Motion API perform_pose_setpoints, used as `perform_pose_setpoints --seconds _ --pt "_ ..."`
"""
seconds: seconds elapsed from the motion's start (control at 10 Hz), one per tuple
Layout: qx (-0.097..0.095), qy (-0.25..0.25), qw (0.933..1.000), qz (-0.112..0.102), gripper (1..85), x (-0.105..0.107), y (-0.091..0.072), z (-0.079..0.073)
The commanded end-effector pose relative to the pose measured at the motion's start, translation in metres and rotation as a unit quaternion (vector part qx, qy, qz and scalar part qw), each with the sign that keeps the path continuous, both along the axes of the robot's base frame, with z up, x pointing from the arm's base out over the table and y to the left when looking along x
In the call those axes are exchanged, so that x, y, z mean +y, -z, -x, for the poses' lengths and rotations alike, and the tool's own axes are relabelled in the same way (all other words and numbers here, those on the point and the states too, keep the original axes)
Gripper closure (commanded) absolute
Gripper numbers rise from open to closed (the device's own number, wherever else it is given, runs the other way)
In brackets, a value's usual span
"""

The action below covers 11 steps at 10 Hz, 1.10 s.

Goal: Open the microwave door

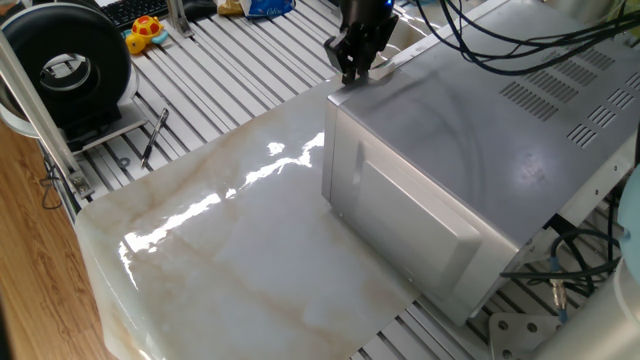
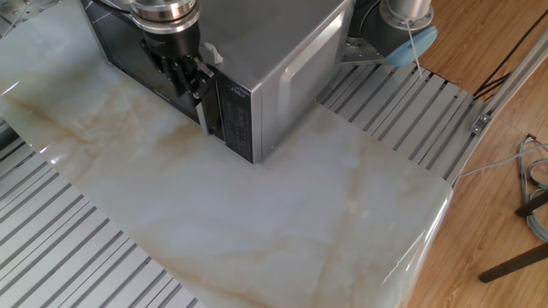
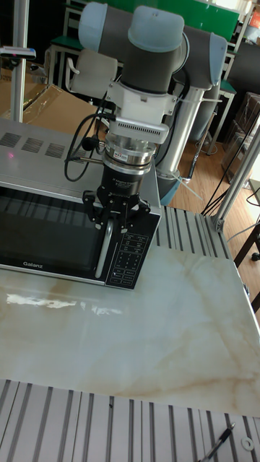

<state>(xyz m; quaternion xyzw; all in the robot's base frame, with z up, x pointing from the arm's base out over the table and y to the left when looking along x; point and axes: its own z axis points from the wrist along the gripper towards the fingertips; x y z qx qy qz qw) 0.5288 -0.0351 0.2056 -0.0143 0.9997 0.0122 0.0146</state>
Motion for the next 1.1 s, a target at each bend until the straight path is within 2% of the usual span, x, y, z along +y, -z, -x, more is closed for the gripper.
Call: perform_pose_setpoints --seconds 0.0,1.0 --pt "-0.004 0.001 1.0000 -0.007 51.0 0.0030 0.0028 0.0000" --pt "-0.008 -0.003 0.9999 -0.007 52.7 -0.0003 0.0054 0.0039"
